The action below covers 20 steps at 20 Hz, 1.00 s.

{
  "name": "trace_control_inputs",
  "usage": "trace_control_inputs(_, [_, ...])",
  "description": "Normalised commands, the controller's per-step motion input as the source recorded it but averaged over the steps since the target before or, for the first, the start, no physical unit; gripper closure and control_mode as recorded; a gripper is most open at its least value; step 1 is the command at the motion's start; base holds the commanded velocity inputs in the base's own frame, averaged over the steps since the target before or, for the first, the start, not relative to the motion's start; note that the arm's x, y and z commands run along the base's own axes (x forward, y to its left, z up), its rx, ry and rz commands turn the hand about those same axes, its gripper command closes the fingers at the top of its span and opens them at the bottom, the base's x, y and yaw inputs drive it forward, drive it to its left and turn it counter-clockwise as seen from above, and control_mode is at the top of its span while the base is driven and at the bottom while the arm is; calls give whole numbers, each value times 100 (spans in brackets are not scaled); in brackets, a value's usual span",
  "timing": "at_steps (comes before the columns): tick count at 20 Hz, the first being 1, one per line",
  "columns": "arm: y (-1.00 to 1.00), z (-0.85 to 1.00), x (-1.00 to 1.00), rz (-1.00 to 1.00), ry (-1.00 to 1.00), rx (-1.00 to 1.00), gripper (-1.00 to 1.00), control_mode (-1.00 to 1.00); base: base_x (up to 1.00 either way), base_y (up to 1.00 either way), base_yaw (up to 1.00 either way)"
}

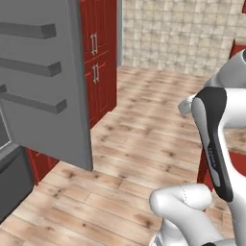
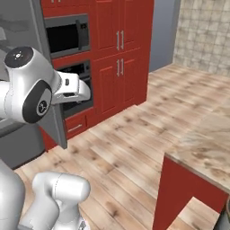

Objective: Place the liquor and beer on the top shelf of the fridge to keep them out of children's reach, and place the avocado on lower shelves for easy access.

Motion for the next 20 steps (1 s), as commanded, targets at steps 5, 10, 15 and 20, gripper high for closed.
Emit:
trace_control_inputs(5, [0,0,0,0,0,0,-100,100,92,49,-13])
trace_control_inputs(10, [0,0,0,0,0,0,-100,100,81,3,-21])
trace_control_inputs(15, [0,0,0,0,0,0,-100,100,64,-16,-26])
trace_control_inputs(20, [0,0,0,0,0,0,-100,100,67,-6,-26])
